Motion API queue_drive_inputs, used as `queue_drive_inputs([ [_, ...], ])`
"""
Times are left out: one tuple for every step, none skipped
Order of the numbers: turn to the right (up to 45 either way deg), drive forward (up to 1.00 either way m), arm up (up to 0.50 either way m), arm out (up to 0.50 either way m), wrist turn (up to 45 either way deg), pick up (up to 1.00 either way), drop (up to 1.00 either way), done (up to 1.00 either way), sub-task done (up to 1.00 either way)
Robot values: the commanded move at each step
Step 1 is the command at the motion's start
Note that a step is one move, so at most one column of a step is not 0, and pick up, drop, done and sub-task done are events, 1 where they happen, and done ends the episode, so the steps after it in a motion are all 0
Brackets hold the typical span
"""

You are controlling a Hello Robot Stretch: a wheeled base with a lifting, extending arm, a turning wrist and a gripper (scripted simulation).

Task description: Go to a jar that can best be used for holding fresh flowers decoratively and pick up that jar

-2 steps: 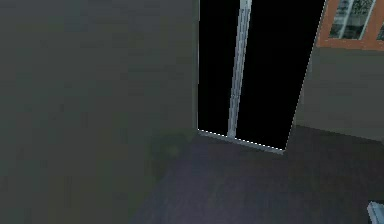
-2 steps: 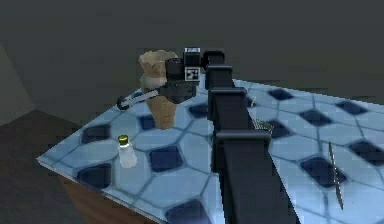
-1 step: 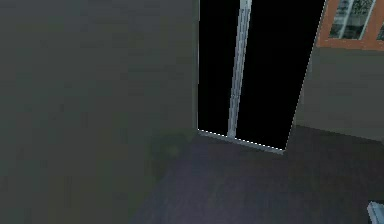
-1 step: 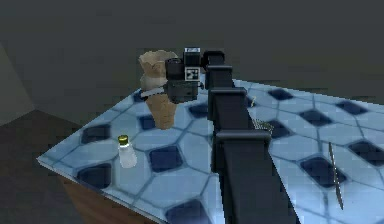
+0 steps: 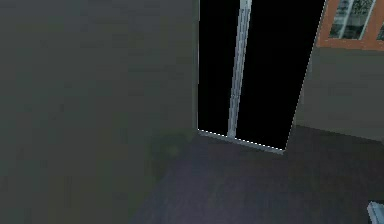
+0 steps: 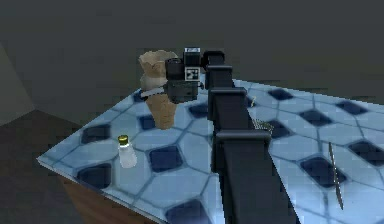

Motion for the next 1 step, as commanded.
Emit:
queue_drive_inputs([
  [0.0,0.0,0.0,0.0,0.0,0.0,0.0,1.0,0.0],
])
